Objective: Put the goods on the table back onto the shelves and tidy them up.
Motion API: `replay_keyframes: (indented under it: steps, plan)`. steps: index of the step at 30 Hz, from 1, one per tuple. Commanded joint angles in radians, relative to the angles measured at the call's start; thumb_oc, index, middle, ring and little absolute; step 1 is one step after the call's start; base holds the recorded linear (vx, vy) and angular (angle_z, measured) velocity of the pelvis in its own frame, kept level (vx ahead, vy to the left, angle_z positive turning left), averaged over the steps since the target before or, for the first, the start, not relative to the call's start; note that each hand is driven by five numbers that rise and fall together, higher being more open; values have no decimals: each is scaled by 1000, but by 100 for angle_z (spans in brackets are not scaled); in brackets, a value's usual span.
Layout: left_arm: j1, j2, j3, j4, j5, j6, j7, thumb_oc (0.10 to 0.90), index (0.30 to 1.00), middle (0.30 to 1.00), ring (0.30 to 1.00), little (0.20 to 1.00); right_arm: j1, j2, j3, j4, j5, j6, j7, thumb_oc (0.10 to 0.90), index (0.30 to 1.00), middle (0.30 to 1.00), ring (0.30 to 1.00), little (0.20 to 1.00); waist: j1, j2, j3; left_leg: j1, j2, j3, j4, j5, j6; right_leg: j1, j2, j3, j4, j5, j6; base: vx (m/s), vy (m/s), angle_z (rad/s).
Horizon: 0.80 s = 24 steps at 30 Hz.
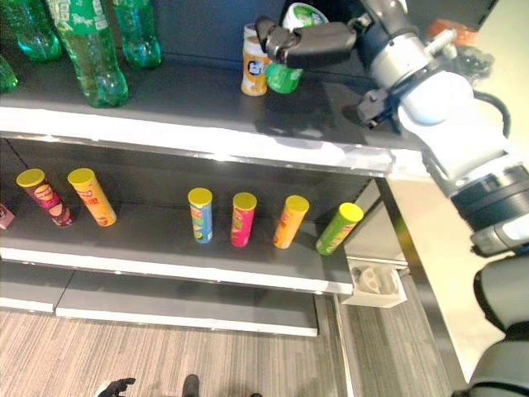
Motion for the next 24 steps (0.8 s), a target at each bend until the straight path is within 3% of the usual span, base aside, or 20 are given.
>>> replay_keyframes:
  steps: [1,8,24]
  plan:
    - [-24,40,-32,30,5,-5,-7,800,900,900,900,900,-110,-3,-81,25,56,-54,-30,400,300,300,300,300,40,-45,-49,54,106,81,6,-97,-100,-15,-63,-16,7,0,71,0,0,0]
    - [-36,43,-29,22,-8,-7,1,800,900,900,900,900,-131,43,-34,45,41,-42,-8,400,300,300,300,300,47,-55,-44,46,105,79,6,-97,-100,-21,-66,-23,7,3,73,1,-2,0]
    - [-50,41,-38,-12,-14,-13,-2,800,900,900,900,900,-153,14,76,20,28,-28,54,400,300,300,300,300,45,-66,-26,47,104,70,6,-98,-100,-18,-69,-37,7,2,75,-1,0,3]
